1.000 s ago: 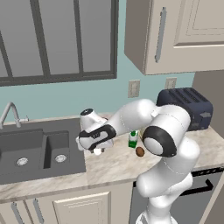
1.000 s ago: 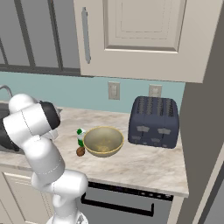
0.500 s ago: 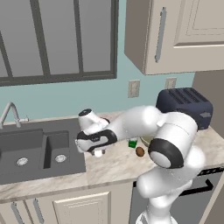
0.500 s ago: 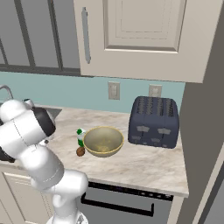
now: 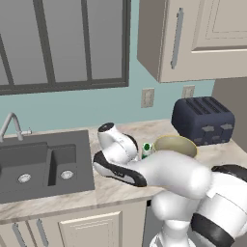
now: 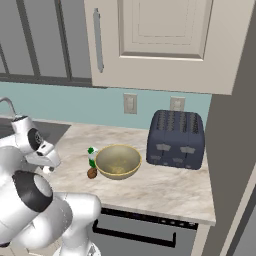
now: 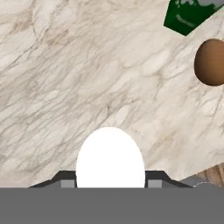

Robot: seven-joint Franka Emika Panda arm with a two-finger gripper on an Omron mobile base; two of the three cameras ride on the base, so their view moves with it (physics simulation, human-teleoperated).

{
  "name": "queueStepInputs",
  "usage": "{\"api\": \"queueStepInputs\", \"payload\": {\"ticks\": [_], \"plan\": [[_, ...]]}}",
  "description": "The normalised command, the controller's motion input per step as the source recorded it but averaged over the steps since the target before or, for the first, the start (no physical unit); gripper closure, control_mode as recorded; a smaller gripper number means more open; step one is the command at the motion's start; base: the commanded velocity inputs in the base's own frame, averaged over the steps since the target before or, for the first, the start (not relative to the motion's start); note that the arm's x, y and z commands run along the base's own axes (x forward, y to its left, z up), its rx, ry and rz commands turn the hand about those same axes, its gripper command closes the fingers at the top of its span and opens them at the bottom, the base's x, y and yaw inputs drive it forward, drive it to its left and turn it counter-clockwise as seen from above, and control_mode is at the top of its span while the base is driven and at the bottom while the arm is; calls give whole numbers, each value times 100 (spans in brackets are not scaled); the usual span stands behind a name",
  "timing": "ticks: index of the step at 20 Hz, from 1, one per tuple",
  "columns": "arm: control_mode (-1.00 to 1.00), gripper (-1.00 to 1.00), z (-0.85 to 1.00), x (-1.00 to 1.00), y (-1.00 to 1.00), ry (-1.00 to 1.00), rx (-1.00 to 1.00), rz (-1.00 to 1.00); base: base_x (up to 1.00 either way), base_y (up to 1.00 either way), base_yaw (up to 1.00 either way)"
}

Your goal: Gather the eggs and milk located in the vicinity of the sink area and place them right next to the bowl.

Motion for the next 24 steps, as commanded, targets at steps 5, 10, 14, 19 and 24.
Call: {"api": "queueStepInputs", "payload": {"ticks": [5,10,14,19,24], "plan": [[-100,100,26,-97,-60,-14,5,0,0,0,0],[-100,100,16,-84,-78,-20,0,7,0,0,0],[-100,100,1,-80,-98,-28,0,8,0,0,0],[-100,100,11,-61,-99,-33,1,12,0,0,0],[-100,100,16,-29,-95,-22,4,14,0,0,0]]}}
